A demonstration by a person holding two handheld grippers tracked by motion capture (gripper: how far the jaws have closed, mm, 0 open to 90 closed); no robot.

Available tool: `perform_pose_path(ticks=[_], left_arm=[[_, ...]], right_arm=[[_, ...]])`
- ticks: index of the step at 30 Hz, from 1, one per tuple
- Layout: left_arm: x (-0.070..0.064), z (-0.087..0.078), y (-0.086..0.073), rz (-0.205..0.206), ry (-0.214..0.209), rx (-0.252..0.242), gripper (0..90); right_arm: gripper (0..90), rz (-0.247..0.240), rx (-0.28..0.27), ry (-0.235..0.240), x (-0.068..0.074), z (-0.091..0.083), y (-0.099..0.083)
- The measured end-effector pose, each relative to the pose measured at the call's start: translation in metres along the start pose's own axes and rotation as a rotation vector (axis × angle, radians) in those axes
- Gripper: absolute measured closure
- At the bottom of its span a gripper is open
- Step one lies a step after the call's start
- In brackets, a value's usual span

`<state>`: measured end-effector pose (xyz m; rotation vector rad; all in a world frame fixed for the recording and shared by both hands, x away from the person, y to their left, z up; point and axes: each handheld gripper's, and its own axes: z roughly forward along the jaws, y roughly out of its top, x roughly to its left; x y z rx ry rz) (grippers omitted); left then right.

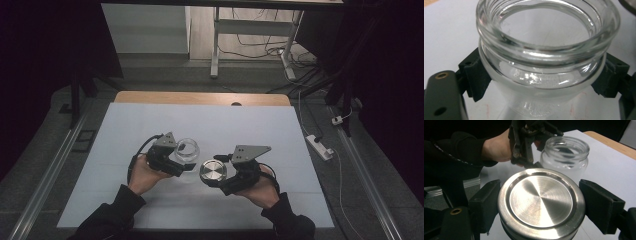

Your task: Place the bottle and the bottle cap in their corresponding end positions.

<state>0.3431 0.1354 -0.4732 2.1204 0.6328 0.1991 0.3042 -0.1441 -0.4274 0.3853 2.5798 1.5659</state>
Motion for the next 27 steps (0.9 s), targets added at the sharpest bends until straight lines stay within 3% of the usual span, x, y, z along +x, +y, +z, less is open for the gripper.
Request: perform_pose_path(ticks=[27], left_arm=[[0.024,0.014,0.028,0.002,0.061,-0.046,15.8]], right_arm=[[19.8,0.005,0.024,-0.007,0.017,0.016,-0.027]])
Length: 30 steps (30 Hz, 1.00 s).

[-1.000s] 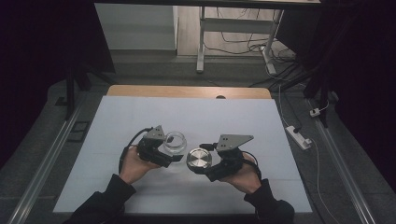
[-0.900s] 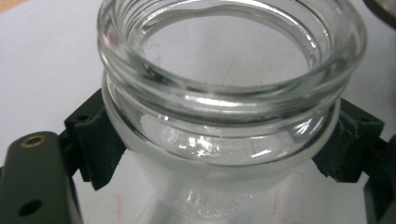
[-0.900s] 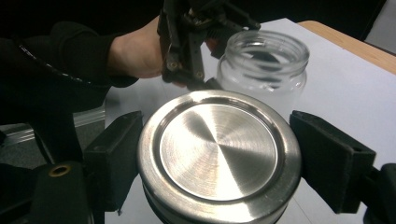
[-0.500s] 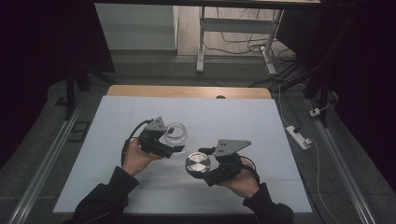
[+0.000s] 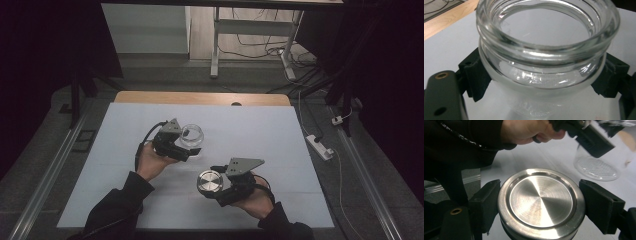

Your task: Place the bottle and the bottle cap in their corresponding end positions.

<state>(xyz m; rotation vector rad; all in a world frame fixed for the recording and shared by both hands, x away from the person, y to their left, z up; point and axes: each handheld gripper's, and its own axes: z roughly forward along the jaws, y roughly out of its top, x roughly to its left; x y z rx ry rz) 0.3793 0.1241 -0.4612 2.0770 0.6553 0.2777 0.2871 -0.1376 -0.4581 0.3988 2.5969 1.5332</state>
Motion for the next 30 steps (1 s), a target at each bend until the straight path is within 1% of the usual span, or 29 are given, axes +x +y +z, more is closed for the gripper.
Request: perform_pose_path(ticks=[7,12,17,22,26,30], left_arm=[[0.005,0.009,0.004,0.001,0.007,-0.002,15.8],[0.008,0.015,0.007,0.001,0.017,-0.004,15.8],[0.010,0.020,0.011,-0.001,0.020,-0.011,15.8],[0.011,0.025,0.013,0.007,0.030,-0.002,15.8],[0.015,0.030,0.015,-0.001,0.037,0.009,15.8],[0.017,0.034,0.015,-0.004,0.039,0.008,15.8]], right_arm=[[19.7,-0.008,0.020,-0.002,0.003,0.008,-0.006],[19.7,-0.011,0.022,0.002,0.004,0.013,-0.007],[19.7,-0.017,0.031,-0.004,0.005,0.019,-0.010],[19.7,-0.019,0.036,-0.008,0.003,0.024,-0.013],[19.7,-0.016,0.040,-0.009,0.002,0.027,-0.014],[19.7,-0.017,0.043,-0.009,0.001,0.031,-0.015]])
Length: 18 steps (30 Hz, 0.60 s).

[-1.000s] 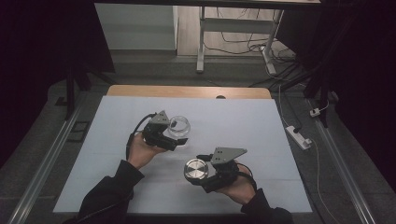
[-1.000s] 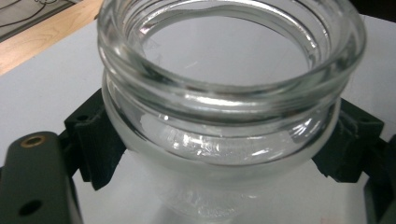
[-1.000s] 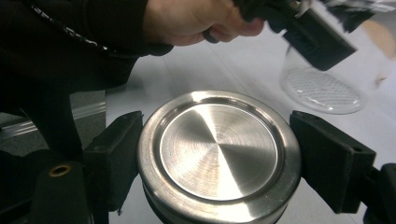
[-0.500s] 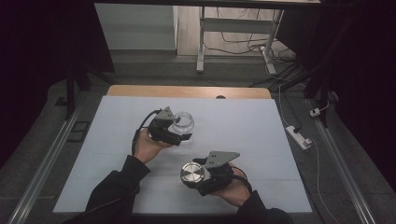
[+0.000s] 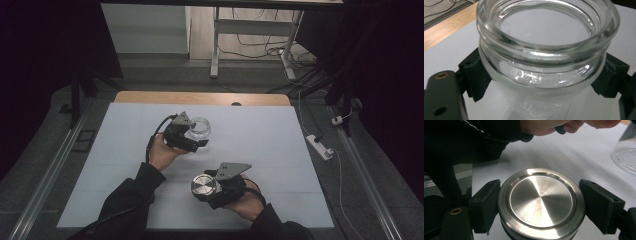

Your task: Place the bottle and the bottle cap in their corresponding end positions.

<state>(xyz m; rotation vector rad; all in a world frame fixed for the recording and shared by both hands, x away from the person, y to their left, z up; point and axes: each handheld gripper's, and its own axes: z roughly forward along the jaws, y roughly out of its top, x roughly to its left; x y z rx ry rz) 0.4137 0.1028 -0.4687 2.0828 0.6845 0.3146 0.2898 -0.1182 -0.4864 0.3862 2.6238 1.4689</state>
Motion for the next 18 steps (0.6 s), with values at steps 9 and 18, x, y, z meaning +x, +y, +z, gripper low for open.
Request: perform_pose_path(ticks=[9,18], left_arm=[[0.002,0.010,0.000,-0.005,0.009,0.002,15.8],[0.002,0.023,-0.003,-0.003,0.022,0.013,15.7]], right_arm=[[19.7,0.000,0.007,-0.005,-0.002,0.008,-0.004],[19.7,0.003,0.024,-0.019,-0.009,0.017,-0.011]])
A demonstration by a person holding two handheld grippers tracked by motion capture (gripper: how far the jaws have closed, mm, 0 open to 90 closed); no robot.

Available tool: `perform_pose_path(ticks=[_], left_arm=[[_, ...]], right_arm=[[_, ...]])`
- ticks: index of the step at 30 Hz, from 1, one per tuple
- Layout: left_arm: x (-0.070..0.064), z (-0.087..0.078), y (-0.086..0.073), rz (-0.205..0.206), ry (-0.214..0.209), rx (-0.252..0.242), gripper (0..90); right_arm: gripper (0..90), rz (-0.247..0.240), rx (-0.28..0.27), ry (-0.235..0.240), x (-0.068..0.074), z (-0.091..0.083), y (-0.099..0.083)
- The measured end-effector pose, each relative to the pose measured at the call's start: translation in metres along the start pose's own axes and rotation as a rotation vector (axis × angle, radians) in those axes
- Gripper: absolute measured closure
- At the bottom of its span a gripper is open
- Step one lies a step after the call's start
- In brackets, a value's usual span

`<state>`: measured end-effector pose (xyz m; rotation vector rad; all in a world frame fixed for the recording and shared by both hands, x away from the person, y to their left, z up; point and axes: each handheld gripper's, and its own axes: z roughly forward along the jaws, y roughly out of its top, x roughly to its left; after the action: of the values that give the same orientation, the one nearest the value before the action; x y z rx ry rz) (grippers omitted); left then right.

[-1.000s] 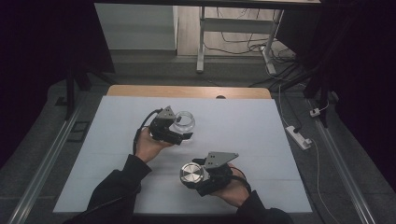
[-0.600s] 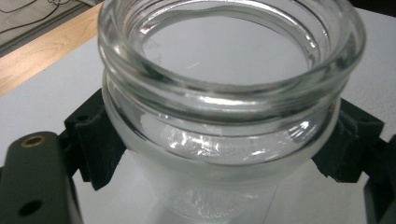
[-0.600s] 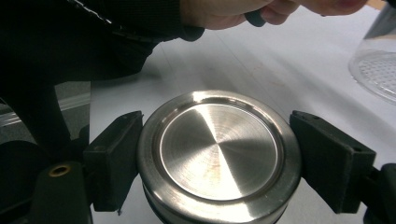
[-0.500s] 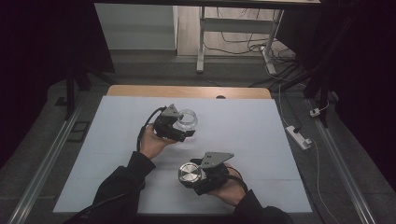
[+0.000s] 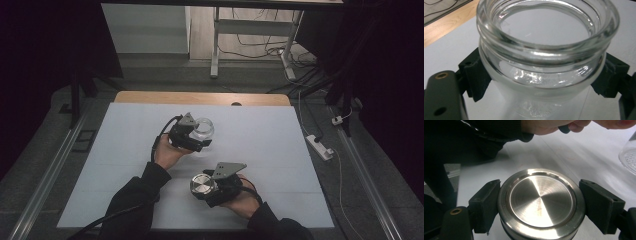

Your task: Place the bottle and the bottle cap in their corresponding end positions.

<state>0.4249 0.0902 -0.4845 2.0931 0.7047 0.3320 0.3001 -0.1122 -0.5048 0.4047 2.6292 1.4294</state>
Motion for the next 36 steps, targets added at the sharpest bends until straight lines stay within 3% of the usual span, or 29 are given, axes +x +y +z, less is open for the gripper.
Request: perform_pose_path(ticks=[22,36], left_arm=[[0.004,0.017,-0.013,-0.022,0.014,0.002,15.7],[0.004,0.024,-0.018,-0.023,0.012,0.028,15.7]], right_arm=[[19.7,0.020,0.074,-0.018,-0.014,0.018,-0.015],[19.6,0.029,0.129,-0.045,-0.018,0.024,-0.020]])
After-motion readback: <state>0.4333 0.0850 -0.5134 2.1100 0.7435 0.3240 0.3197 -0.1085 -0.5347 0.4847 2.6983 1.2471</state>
